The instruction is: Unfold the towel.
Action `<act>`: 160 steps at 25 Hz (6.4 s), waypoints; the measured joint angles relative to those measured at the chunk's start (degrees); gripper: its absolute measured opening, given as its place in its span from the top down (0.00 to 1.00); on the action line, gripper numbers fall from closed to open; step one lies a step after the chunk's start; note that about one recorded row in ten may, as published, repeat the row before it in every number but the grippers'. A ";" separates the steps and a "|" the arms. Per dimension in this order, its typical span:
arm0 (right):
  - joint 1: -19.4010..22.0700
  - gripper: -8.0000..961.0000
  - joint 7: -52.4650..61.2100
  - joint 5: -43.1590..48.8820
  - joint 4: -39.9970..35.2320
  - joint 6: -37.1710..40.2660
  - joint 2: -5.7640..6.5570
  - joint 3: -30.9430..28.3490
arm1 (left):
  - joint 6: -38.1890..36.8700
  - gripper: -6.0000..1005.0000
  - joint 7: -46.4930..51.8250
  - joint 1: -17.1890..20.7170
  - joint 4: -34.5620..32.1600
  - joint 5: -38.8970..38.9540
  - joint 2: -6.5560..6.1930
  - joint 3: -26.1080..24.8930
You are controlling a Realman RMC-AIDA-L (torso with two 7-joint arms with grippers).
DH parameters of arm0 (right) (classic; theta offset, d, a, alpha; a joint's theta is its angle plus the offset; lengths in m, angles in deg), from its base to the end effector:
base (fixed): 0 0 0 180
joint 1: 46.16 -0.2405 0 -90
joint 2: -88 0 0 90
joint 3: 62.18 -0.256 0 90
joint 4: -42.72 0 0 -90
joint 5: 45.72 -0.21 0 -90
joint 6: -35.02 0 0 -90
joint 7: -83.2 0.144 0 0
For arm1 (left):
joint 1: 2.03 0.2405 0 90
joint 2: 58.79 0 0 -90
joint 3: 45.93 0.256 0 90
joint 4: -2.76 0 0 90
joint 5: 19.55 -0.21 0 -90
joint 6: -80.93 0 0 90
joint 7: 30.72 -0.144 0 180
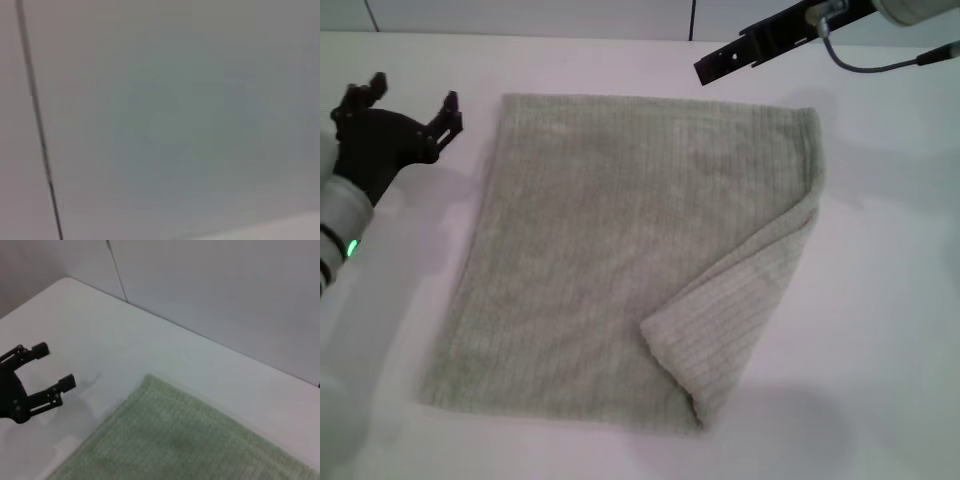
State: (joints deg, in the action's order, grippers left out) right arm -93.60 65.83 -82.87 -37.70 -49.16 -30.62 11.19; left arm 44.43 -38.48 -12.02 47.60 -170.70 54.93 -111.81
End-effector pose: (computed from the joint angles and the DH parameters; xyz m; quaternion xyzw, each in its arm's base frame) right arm 0.0718 0.4016 0.0241 -0.9074 0.3529 -0.0110 0.2278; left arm -0.3128 0.3344 -0.0054 -0.7405 -0.2181 -0.2004 0.6032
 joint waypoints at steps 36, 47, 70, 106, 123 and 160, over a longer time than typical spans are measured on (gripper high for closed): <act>-0.28 0.16 0.61 0.84 -3.01 -9.10 -0.34 1.74 | 92.73 0.96 -14.46 -4.00 42.33 -5.62 4.46 -22.11; 0.06 0.16 -0.50 -4.94 1.59 -7.11 -0.38 3.36 | 94.01 1.00 -14.55 -4.64 40.92 -5.26 4.62 -20.11; 2.08 0.16 -1.73 -6.12 3.66 -2.38 -0.63 13.97 | 87.09 1.00 -14.13 -7.15 33.33 -4.99 4.75 -17.02; 0.89 0.16 2.01 -9.61 8.86 2.65 -0.80 32.02 | 87.42 1.00 -13.70 -8.24 33.80 -4.94 4.68 -17.21; 0.87 0.16 2.03 -9.14 8.98 3.15 -0.82 32.28 | 88.22 1.00 -13.68 -9.07 31.60 -5.07 4.66 -16.99; 0.41 0.17 1.57 -9.39 12.46 5.52 -0.82 33.93 | 89.34 1.00 -13.59 -9.86 30.50 -5.34 4.75 -17.00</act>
State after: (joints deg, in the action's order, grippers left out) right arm -93.19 67.40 -92.26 -25.24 -43.65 -31.44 45.12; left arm 133.76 -52.07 -21.89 78.11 -176.05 59.68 -128.81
